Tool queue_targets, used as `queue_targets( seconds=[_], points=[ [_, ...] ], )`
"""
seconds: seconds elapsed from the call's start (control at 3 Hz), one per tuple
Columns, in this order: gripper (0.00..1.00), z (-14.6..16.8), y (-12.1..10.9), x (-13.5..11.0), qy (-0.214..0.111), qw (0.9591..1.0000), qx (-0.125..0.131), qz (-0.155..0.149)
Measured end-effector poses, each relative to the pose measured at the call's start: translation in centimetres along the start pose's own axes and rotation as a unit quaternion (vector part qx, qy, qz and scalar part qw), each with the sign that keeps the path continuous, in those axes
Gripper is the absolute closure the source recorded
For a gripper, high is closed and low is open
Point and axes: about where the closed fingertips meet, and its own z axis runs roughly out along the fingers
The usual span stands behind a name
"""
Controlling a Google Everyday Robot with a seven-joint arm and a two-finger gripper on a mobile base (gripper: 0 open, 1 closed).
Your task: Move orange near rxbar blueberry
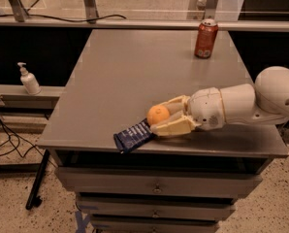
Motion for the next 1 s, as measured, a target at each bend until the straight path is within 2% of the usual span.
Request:
queue_targets(
  seconds=[1.0],
  points=[
    [0.12, 0.07, -0.35, 0.68, 0.013, 0.9999, -0.003, 0.003]
  ],
)
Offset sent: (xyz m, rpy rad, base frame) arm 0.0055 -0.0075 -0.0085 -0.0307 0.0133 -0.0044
